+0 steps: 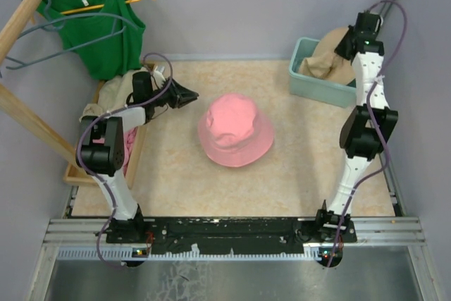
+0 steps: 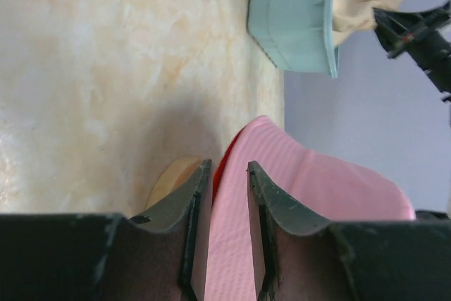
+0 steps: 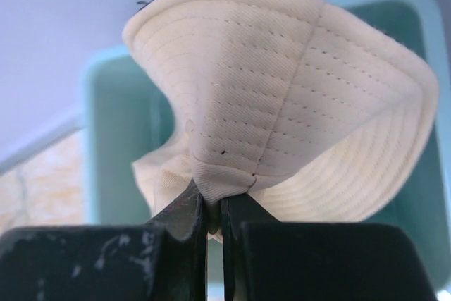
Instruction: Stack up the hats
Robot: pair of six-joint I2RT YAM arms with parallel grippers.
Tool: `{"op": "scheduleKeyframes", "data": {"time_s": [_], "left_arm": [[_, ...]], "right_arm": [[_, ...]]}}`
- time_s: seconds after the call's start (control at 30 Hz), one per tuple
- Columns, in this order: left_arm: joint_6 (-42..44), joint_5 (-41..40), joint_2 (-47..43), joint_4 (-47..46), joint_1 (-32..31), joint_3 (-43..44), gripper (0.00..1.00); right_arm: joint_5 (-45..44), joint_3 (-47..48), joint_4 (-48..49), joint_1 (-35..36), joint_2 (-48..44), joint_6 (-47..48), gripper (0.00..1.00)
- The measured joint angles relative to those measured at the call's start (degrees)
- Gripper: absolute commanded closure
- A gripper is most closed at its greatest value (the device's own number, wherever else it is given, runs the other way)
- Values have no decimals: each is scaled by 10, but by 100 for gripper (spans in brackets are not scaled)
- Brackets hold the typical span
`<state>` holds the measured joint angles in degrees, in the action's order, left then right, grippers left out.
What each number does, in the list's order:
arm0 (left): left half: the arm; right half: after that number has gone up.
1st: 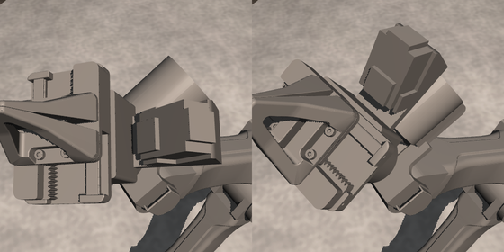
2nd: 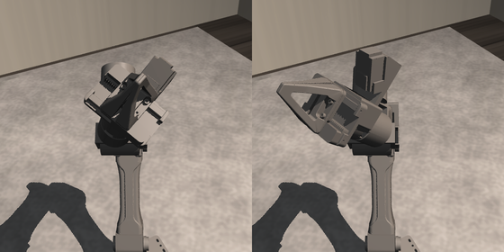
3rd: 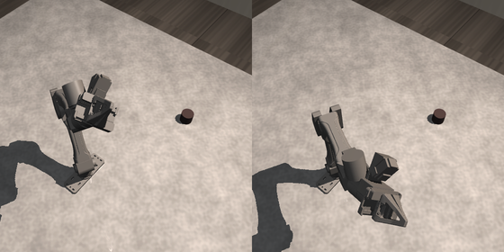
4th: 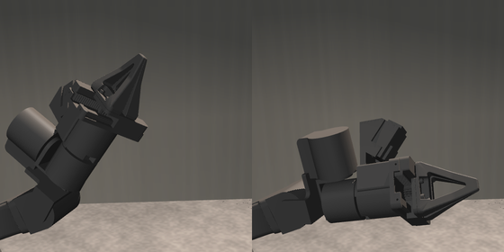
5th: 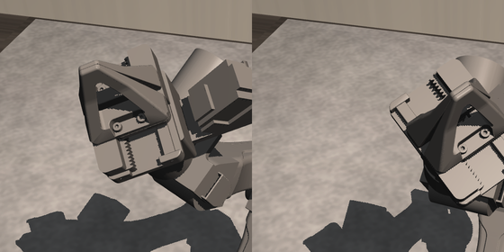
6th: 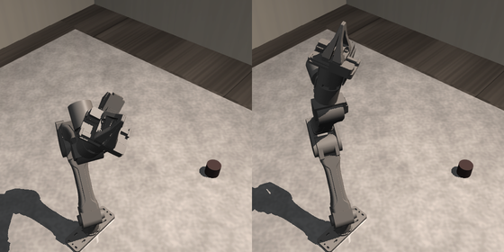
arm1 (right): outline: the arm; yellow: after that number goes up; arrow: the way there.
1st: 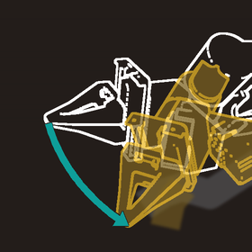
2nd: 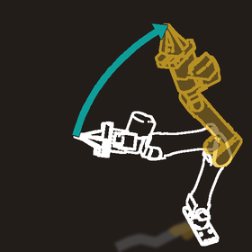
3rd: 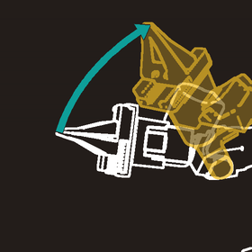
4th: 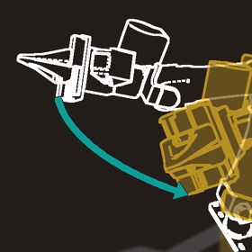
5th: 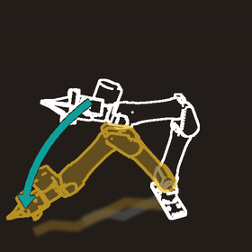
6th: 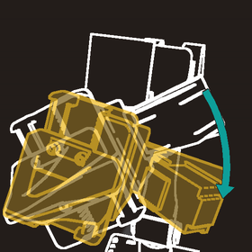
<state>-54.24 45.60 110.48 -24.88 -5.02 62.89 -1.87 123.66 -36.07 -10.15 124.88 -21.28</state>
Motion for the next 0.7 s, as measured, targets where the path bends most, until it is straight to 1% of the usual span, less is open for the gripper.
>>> {"op": "scheduleKeyframes", "data": {"time_s": [0.13,0.23,0.33,0.43,0.53,0.6,0.7], "left_arm": [[43,-13,-50,57,0,30,65],[62,-22,-86,85,0,44,65],[71,-25,-110,106,0,69,63],[78,-17,-122,117,-3,109,56],[83,-5,-123,122,-11,151,54],[89,0,-123,125,-24,175,49],[101,-1,-123,141,-63,219,46]], "right_arm": [[53,-14,19,0,-107,-30,100],[93,-14,40,0,-161,-56,100],[131,-14,49,0,-188,-82,100],[176,-18,54,0,-202,-116,100],[222,-57,72,0,-219,-157,100],[256,-101,88,4,-236,-192,100],[297,-158,122,12,-256,-244,100]]}}
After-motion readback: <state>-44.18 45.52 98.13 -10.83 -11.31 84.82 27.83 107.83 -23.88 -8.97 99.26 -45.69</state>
